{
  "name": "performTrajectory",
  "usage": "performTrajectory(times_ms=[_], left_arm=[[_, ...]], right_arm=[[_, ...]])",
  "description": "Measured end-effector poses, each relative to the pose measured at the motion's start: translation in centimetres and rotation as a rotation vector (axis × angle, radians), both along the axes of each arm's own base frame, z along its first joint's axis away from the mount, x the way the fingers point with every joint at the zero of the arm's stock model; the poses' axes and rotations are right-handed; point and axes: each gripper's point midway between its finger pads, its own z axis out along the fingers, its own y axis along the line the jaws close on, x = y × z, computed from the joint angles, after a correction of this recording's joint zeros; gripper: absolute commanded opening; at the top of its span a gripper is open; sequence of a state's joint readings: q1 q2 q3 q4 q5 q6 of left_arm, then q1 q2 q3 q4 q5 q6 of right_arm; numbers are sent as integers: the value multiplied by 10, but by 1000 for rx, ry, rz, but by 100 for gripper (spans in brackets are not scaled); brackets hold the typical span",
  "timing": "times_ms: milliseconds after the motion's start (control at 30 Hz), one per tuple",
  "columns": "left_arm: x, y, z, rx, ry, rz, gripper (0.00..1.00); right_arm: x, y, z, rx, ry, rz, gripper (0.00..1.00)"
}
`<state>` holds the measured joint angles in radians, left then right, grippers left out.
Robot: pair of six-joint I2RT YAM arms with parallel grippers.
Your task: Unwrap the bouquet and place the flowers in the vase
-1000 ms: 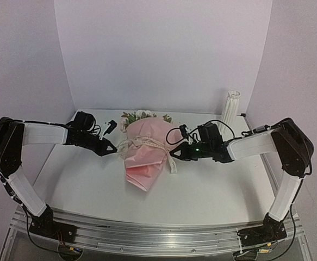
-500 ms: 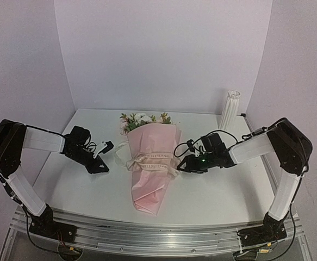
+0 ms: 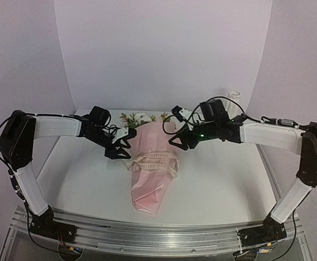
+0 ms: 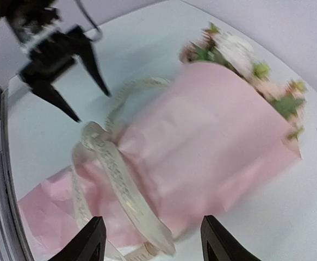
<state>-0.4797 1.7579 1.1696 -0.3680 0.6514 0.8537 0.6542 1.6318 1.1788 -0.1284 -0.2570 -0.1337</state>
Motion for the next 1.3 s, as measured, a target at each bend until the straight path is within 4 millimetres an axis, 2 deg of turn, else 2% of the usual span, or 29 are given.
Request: performTrajectory(times_ms=[100,167,300,400,467,567,600,667,733,800,1067,1200,1300], left_arm=[[2,-2,-21,28,17,-36,49],[4,-3,-30,45,28,-65,49],[4,-5,-38,51,27,-107,45],[1,-6,-41,58,23,-127,44],[-1,-6,-43,61,27,-135,44],[-4,-6,-45,67,48,-141,44],[-6,-6,-46,69,55,-145,44],[-10,-6,-47,75,61,-158,45],[-13,-6,-48,79,66,-166,45],[-14,-7,-49,81,68,-170,45],[-27,-15,-44,70,89,-207,46],[-28,-17,-30,51,55,-219,46],[-28,-21,-28,46,35,-226,43]], right_arm=[[-1,48,21,31,-78,150,57],[-2,71,17,36,-93,223,56],[2,90,-27,-11,-41,295,57],[2,95,-68,-70,19,320,57],[-1,95,-87,-104,52,333,57],[-4,99,-101,-131,70,350,49],[-5,101,-103,-137,72,355,41],[-6,102,-103,-147,67,359,19],[-5,104,-101,-155,54,360,8],[-3,105,-98,-158,42,356,1],[-3,105,-91,-142,76,313,0],[-4,104,-68,-102,89,272,0],[-3,104,-44,-58,81,244,0]])
